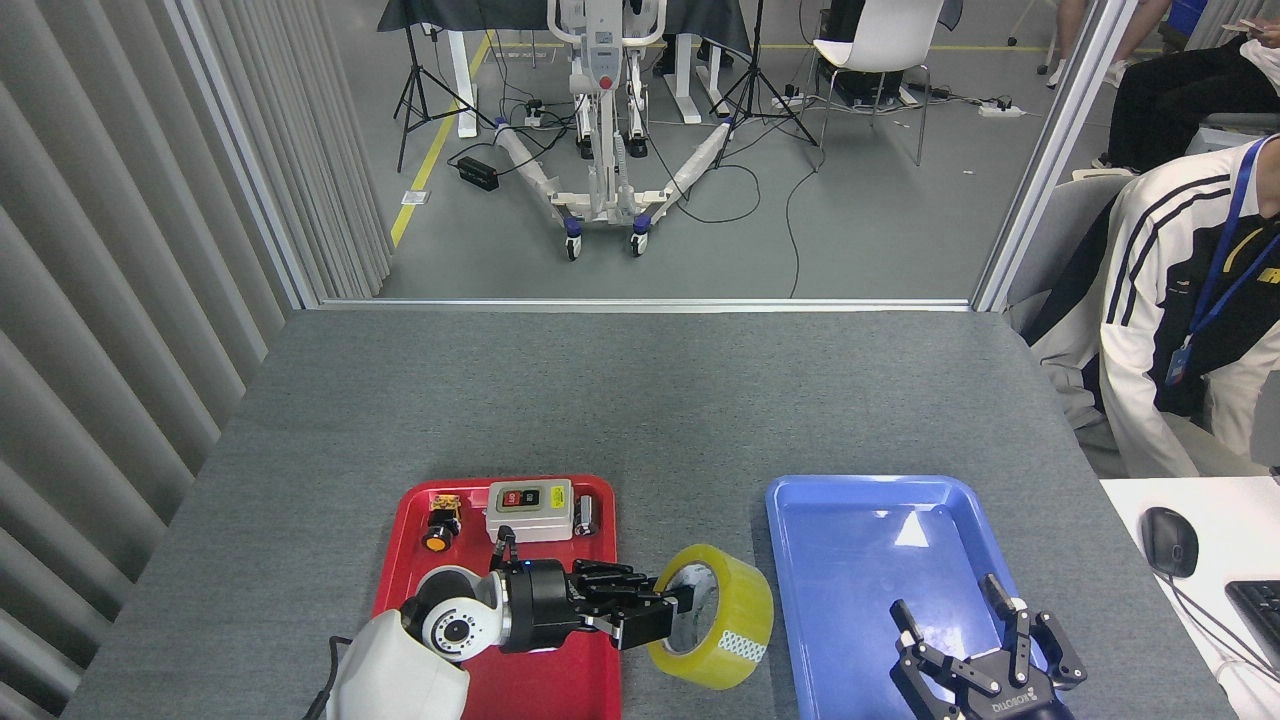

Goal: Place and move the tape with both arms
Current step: 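Lift the tape roll with the left gripper toward the blue tray, then bring the right gripper up to the tape roll held by the left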

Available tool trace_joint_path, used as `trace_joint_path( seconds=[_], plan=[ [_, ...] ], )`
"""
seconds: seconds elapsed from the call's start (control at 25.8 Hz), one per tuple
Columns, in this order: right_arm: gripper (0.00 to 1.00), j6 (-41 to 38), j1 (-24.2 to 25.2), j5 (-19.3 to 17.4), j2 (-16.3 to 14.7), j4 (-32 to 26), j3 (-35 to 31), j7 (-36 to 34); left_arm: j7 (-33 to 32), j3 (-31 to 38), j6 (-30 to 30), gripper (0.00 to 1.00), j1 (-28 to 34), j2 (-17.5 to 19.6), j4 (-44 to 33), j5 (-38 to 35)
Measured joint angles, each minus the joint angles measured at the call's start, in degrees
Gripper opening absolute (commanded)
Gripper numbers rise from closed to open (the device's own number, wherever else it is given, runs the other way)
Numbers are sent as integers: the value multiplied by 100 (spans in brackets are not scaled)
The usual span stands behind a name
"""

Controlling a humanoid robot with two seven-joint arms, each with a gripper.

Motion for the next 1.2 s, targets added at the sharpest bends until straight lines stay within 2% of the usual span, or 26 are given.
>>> trace_joint_path(
  seconds=[0.12, 0.27, 1.2],
  plan=[
    [100, -1082, 123, -204, -163, -2, -260, -9, 8, 9, 0, 0, 4, -18, 5, 64],
    [100, -1549, 225, -428, -233, -5, -351, -20, 8, 47, 0, 0, 4, -19, 9, 112],
    [99, -1668, 383, -283, -180, -639, 1053, 71, 35, 6, 0, 0, 240, -264, 8, 570]
  ],
)
